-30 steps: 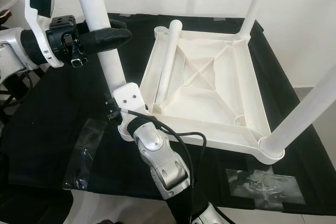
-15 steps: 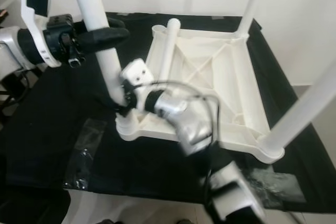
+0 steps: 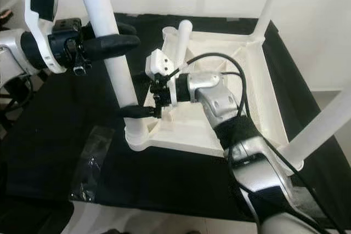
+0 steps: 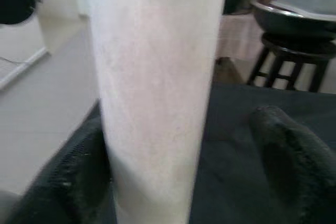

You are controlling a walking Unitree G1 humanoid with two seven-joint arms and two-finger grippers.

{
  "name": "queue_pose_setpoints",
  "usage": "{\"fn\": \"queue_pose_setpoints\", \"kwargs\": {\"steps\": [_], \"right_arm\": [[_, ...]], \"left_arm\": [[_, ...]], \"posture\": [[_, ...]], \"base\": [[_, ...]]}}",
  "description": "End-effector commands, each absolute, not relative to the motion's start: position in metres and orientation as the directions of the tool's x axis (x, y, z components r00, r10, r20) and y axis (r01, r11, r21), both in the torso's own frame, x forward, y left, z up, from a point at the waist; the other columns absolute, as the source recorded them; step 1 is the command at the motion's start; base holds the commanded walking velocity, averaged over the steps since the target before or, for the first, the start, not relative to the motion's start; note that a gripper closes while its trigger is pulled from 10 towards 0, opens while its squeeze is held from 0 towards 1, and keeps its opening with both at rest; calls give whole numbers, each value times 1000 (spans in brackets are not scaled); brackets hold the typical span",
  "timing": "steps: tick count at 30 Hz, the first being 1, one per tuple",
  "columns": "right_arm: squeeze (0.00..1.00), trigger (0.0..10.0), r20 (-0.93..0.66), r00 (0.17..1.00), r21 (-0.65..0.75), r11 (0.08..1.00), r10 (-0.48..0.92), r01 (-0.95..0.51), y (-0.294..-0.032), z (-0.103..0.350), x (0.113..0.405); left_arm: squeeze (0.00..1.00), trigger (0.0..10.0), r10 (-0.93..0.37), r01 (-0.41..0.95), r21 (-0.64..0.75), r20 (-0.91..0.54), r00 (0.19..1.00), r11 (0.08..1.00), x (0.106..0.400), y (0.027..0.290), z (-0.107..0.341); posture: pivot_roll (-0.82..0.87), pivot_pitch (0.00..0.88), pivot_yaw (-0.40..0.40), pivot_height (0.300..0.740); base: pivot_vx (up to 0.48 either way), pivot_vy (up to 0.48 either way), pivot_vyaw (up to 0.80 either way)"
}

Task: Building children table

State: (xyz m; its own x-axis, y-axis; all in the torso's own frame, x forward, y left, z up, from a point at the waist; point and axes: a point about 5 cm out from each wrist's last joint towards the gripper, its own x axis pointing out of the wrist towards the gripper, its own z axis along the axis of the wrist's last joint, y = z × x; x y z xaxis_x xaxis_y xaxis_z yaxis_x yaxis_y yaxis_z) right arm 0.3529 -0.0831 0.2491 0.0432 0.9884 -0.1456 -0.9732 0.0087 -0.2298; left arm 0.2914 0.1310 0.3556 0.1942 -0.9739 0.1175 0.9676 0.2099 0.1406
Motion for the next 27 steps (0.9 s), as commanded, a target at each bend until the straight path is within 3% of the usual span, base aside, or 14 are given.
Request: {"fn": "queue_pose_setpoints", "kwargs": {"steps": [1, 2, 3, 4, 5, 12, 14, 15, 16, 17, 22, 23, 25, 27], "right_arm": [[0, 4745, -102, 105, -246, 77, 989, -966, -93, 258, 362], [0, 4745, -102, 105, -246, 77, 989, -966, -93, 258, 362], [0, 3098, -111, 100, -244, 71, 989, -967, -92, 256, 363], [0, 3098, -111, 100, -244, 71, 989, -967, -92, 256, 363], [0, 627, -120, 91, -241, 60, 989, -969, -92, 253, 363], [0, 0, -165, 46, -226, 7, 985, -974, -88, 243, 363], [0, 0, -168, 52, -230, 13, 984, -973, -87, 241, 364], [0, 0, -167, 67, -237, 26, 984, -971, -87, 240, 366], [0, 0, -167, 67, -237, 26, 984, -971, -87, 240, 366], [0, 0, -165, 90, -246, 48, 982, -968, -88, 240, 367], [0, 0, -146, 168, -254, 127, 975, -959, -90, 239, 372], [0, 0, -138, 234, -255, 194, 962, -947, -90, 236, 372], [0, 0, -138, 234, -255, 194, 962, -947, -90, 236, 372], [0, 0, -137, 580, -229, 544, 803, -807, -67, 188, 347]], "left_arm": [[0, 0, -995, 992, 87, 60, 83, 88, 283, 123, 343], [0, 0, -995, 992, 87, 60, 83, 88, 283, 123, 343], [0, 0, -995, 993, 87, 58, 79, 84, 282, 123, 344], [0, 0, -995, 993, 87, 58, 79, 84, 282, 123, 344], [0, 0, -996, 993, 88, 57, 73, 78, 281, 122, 344], [0, 0, -998, 995, 94, 47, 39, 43, 279, 119, 345], [86, 0, -999, 995, 91, 47, 23, 27, 278, 117, 344], [1000, 0, -999, 995, 94, 31, 10, 13, 277, 116, 343], [1000, 0, -999, 995, 94, 31, 10, 13, 277, 116, 343], [1000, 10000, -999, 994, 110, 23, 25, 28, 278, 114, 343], [1000, 10000, -995, 990, 102, 44, 93, 97, 285, 113, 346], [0, 10000, -990, 987, 87, 66, 128, 134, 287, 114, 350], [0, 10000, -990, 987, 87, 66, 128, 134, 287, 114, 350], [0, 10000, -973, 970, 84, 74, 221, 227, 291, 124, 356]], "posture": [[53, 120, 28, 740], [53, 120, 28, 740], [56, 121, 29, 740], [56, 121, 29, 740], [59, 122, 28, 740], [64, 120, 30, 740], [60, 118, 33, 740], [59, 117, 32, 740], [59, 117, 32, 740], [56, 116, 32, 740], [37, 114, 17, 740], [27, 113, 3, 740], [27, 113, 3, 740], [44, 119, -18, 740]], "base": [[0, 0, 0], [0, 0, 0], [0, 0, 0], [0, 0, 0], [0, 0, 0], [0, 0, 0], [0, 0, 0], [0, 0, 0], [0, 0, 0], [0, 0, 0], [0, 0, 0], [0, 0, 0], [0, 0, 0], [0, 0, 0]]}}
